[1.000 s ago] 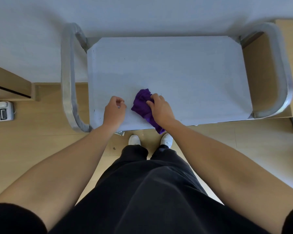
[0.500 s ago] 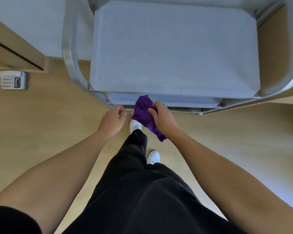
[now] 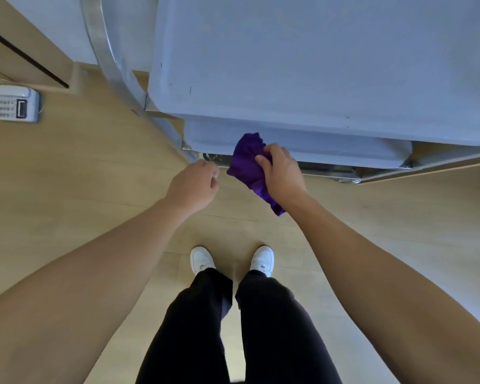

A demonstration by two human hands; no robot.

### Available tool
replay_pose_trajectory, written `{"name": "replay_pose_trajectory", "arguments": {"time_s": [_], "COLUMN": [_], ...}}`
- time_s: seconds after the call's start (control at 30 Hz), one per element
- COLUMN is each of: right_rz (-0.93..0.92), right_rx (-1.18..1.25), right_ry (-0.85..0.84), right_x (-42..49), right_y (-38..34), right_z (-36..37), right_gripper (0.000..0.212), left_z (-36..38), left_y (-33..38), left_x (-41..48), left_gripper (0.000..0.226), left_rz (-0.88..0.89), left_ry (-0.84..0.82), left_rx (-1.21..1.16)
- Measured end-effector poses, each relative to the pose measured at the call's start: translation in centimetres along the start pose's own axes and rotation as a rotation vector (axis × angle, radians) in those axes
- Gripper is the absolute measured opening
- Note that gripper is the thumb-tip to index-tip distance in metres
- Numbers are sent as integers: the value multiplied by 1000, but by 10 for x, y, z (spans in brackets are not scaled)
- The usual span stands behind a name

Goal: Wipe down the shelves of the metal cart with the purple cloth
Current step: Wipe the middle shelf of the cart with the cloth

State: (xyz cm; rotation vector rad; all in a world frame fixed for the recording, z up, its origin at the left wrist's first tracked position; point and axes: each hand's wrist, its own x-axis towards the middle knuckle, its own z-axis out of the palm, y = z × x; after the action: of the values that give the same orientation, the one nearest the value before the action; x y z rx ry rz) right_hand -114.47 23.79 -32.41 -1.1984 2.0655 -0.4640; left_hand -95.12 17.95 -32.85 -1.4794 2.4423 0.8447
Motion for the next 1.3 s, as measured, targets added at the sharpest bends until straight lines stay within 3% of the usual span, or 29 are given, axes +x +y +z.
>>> {"name": "replay_pose_trajectory", "arguments": {"time_s": [0.3,0.43,0.63,0.83,1.03,1.2,1.3], "right_rz": [-171,-278,-347,-521,-563,-528,-586], "right_rx": [-202,-302,-196,-468,-473,-369,-290], "right_ry": [96,191,312,458,290,227,203], "right_x": [99,146,177,167,223,251,237], "right_y": [6,11,14,26,8,-9,1], "right_z": [93,132,167,200,187,175,174], "right_gripper": [32,36,42,41,39,39,37], "left_z": [80,105,128,150,161,160,156], "left_y": [-78,-95,-115,-126,-133,-133,-126], "left_x": [60,94,120,129,147,145,145], "left_gripper": [38,44,47,38,33,44,39], "left_rz": [81,163,186,246,308,283,218], "left_ry": [182,317,534,818,1004,976,937], "left_rx": [223,224,149,83,66,92,88]}}
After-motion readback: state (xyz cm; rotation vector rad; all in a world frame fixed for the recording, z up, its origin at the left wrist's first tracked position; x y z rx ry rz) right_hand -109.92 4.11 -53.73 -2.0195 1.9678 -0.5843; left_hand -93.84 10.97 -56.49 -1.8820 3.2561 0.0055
